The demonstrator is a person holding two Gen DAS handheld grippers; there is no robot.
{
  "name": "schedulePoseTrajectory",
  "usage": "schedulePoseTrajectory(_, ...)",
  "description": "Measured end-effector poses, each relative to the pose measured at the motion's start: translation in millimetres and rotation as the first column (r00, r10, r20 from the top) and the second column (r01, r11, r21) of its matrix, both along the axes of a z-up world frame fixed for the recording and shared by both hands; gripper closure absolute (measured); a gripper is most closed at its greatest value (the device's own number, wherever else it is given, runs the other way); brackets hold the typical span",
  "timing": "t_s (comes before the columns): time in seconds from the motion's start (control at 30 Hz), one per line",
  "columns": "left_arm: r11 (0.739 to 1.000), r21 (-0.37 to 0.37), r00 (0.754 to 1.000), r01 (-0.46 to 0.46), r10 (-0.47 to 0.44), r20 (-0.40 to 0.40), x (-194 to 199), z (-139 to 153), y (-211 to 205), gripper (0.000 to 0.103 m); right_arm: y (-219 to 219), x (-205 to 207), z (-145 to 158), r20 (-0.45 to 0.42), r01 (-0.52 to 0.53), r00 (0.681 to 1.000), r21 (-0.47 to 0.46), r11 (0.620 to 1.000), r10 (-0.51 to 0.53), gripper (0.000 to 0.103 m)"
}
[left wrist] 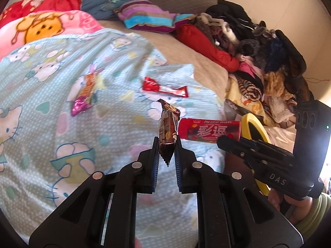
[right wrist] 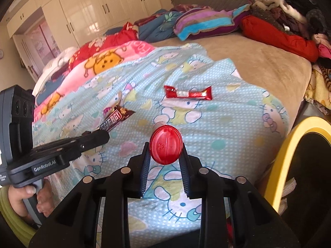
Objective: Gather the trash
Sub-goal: 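Carry both items over the yellow bin and open both tools to drop them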
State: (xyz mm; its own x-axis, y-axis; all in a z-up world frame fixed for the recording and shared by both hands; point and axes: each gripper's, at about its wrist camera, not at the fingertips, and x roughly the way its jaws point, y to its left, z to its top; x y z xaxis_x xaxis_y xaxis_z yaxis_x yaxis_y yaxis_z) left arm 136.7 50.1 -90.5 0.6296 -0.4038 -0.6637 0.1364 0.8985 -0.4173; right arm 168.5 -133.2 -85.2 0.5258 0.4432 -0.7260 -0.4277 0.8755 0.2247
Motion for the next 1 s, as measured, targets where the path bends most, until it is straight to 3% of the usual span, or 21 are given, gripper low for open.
schedulePoseTrajectory(0.43,0.993,0.015,0.991,0.119,-0.120,0.066,-3.5,28.3,-56.2,0.094,-70.8,-17.1,36.1,0.081,0.125,0.988,0.071,0.990,-0.131,0.077)
schedulePoseTrajectory(1.0,0.963,0.042,0.958,0.267,-0.270,0.099,-5.7,42.0,-130.3,0.094,-173.3,-39.3,42.8,0.080,0.329,0.938,0.111,0.938,-0.338,0.077)
